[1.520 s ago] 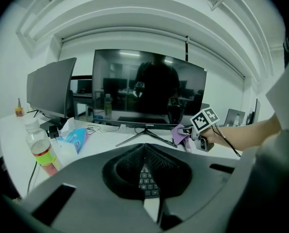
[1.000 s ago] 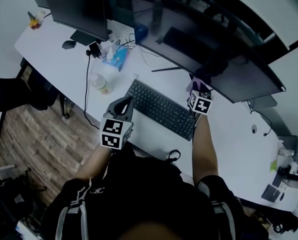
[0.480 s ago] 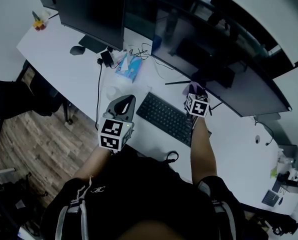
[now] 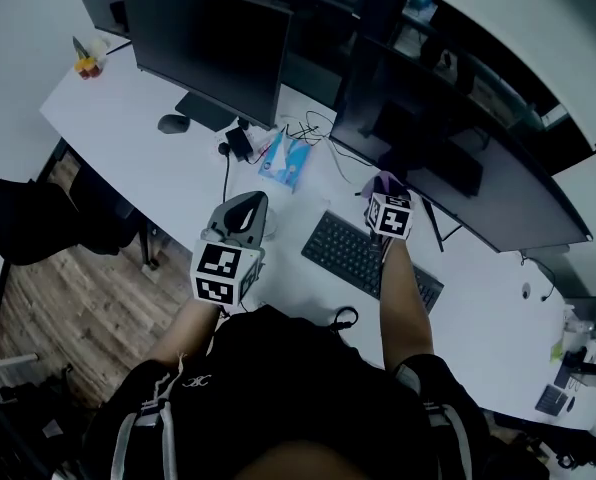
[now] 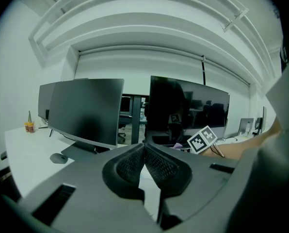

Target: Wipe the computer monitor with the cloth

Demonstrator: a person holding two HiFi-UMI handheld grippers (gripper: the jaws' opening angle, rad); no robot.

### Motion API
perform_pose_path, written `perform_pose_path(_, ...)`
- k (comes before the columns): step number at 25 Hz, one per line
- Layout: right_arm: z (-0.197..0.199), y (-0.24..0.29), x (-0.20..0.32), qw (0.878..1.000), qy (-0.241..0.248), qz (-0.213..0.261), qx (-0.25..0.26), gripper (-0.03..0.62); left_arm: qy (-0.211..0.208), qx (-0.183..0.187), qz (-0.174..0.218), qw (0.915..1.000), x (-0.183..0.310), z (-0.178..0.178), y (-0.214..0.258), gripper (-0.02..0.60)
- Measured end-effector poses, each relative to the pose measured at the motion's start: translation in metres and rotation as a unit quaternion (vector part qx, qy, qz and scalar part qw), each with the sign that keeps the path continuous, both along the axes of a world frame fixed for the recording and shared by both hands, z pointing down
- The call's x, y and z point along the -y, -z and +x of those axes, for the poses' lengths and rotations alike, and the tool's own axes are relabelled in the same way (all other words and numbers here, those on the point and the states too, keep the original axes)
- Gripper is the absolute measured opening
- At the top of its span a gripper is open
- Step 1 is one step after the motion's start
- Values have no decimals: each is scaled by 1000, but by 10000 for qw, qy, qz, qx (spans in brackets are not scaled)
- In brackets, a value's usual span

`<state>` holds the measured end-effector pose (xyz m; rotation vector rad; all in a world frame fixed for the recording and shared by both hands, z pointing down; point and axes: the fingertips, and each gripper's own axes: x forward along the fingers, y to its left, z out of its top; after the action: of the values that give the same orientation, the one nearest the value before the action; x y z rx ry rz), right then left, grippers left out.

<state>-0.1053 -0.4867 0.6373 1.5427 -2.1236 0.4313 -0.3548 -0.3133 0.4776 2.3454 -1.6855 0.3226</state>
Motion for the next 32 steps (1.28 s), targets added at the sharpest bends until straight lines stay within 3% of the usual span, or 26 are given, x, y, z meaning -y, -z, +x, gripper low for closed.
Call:
perform_pose_path(6, -44, 0, 14, 9997, 215, -31, -80, 80, 124, -80, -20, 9999, 12, -33, -3, 14)
perform_pose_path(17, -134, -1, 40, 9961, 884, 29, -83, 80, 722, -130, -269, 9969, 2, -88, -29, 14)
perform_pose_path(32, -191, 8, 61, 9946, 1022, 106, 139, 80, 1096, -23, -265, 9936, -5, -138, -29, 14)
